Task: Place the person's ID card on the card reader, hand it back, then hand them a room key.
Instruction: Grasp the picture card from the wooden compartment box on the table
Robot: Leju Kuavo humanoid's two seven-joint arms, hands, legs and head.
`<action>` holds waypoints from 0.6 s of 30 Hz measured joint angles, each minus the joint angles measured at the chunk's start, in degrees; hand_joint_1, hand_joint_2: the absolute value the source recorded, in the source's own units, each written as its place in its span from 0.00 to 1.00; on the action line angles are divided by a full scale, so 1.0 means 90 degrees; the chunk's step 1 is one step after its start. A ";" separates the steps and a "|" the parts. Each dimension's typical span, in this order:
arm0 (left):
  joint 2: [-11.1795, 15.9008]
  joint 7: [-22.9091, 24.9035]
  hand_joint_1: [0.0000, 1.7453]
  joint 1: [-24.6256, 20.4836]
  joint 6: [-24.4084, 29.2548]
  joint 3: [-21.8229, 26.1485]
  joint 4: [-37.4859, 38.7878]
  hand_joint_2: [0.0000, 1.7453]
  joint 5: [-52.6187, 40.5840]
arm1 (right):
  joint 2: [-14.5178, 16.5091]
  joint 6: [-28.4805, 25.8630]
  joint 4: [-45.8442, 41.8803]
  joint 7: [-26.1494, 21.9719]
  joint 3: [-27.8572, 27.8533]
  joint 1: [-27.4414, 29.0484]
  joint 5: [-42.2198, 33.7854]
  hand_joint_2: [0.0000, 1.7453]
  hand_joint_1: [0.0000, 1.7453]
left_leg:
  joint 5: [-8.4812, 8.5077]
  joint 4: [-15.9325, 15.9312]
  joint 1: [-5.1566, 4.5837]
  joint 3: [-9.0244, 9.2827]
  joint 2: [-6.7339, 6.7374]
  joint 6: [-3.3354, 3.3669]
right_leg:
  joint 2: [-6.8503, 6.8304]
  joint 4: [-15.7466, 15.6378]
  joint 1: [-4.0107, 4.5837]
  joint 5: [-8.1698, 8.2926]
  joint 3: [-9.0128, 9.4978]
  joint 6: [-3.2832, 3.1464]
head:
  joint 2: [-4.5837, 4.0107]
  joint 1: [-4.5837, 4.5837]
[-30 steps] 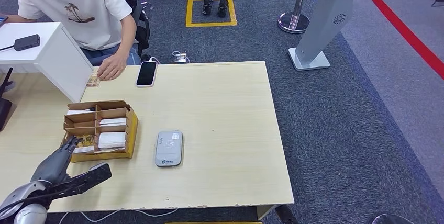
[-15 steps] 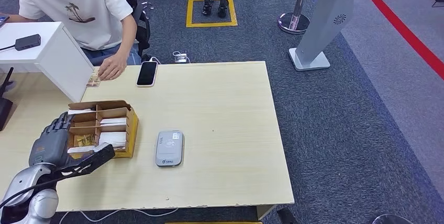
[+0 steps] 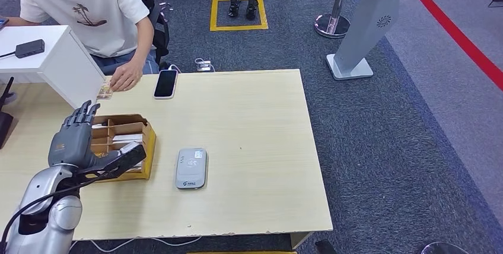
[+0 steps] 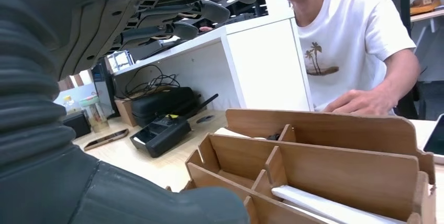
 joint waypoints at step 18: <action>-0.0015 -0.0127 0.00 -0.0054 -0.0119 -0.0277 -0.0004 1.00 0.0171 | 0.0000 -0.0065 0.0000 -0.0097 0.0000 0.0053 -0.0339 0.00 0.00 | 0.0000 0.0000 0.0000 -0.0001 0.0000 0.0000 | 0.0000 0.0000 0.0000 0.0000 -0.0001 0.0000 | -0.0001 0.0000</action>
